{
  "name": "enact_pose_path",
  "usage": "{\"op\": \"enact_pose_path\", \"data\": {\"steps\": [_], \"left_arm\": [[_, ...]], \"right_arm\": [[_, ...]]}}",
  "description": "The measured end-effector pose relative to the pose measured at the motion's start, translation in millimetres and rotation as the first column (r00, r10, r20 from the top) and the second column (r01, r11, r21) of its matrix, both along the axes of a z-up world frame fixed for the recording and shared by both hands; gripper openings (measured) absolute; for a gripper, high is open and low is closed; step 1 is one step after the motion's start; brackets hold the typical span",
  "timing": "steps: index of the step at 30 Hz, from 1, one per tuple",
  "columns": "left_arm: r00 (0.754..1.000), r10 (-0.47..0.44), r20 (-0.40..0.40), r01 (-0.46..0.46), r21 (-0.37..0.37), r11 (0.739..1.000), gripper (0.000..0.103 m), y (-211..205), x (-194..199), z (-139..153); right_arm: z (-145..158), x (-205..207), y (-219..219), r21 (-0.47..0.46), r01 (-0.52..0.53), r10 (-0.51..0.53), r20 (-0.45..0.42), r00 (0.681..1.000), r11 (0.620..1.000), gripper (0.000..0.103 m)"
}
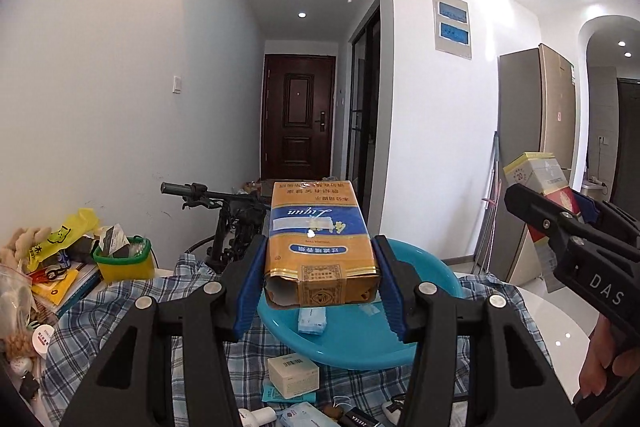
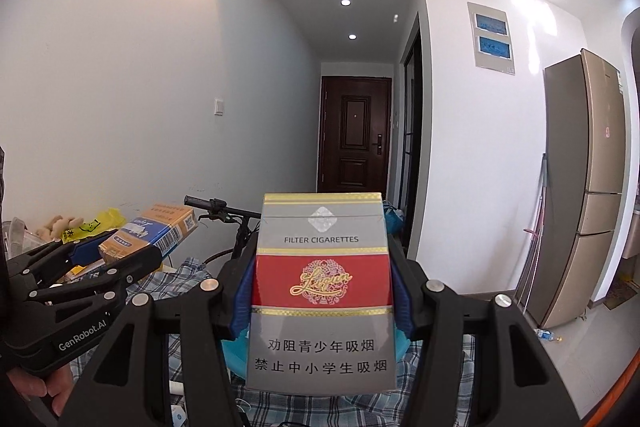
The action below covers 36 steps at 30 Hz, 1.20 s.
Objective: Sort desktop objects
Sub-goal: 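Lift the gold pack with the left gripper while the right lifts the red pack, then carry both cigarette packs over the turquoise basin with both grippers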
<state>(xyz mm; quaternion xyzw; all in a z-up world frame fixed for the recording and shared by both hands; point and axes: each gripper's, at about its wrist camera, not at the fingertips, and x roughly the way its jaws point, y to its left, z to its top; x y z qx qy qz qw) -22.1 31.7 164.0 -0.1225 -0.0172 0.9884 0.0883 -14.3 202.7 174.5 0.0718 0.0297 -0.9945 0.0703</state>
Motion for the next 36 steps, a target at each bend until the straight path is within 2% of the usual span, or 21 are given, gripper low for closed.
{"op": "enact_pose_path", "data": {"steps": [8, 11, 15, 36], "left_arm": [[1.000, -0.002, 0.027, 0.001, 0.026, 1.000, 0.054, -5, -14, -1], [0.997, -0.024, 0.072, 0.022, 0.035, 0.999, 0.054, -4, -29, -3], [0.995, -0.029, 0.094, 0.025, 0.050, 0.998, 0.054, -2, -49, -10], [0.995, -0.033, 0.091, 0.032, 0.010, 0.999, 0.054, 7, -124, -24]], "right_arm": [[-4, -12, 3, -0.005, 0.004, -0.004, 0.025, 1.000, 1.000, 0.054], [-6, -19, 4, -0.007, 0.011, -0.010, 0.035, 0.999, 1.000, 0.054], [-13, -31, 6, 0.002, 0.029, -0.029, 0.052, 0.998, 1.000, 0.054], [-25, -102, 15, 0.023, 0.057, -0.059, 0.080, 0.995, 0.998, 0.054]]}}
